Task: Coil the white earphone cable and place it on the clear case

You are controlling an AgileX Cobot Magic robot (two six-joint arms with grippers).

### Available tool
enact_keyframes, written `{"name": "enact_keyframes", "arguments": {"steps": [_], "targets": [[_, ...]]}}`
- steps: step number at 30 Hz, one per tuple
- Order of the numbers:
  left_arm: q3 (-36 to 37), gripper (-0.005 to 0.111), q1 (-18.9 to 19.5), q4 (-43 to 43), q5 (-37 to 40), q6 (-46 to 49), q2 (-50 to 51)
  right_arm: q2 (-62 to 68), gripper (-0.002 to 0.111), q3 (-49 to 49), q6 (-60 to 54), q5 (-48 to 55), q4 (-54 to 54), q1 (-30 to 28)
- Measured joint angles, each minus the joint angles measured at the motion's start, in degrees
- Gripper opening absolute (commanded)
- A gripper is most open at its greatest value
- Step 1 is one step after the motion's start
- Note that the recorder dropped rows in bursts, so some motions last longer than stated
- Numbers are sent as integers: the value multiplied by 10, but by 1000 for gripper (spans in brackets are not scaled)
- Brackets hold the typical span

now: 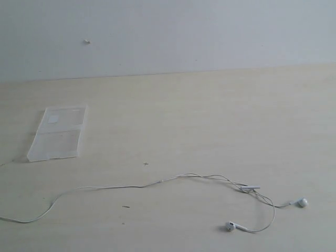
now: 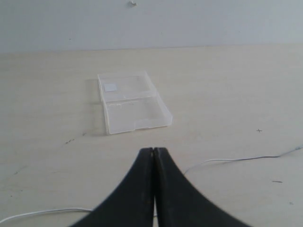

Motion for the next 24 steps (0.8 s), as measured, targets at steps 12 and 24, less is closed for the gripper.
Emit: {"name": "enact_keyframes", "arguments": {"steps": [12, 24], "targets": [[0, 0, 0, 0, 0, 0, 0, 16, 0, -73, 21, -22, 74, 0], [0, 0, 0, 0, 0, 0, 0, 320, 0, -221, -536, 16, 423, 36]]}}
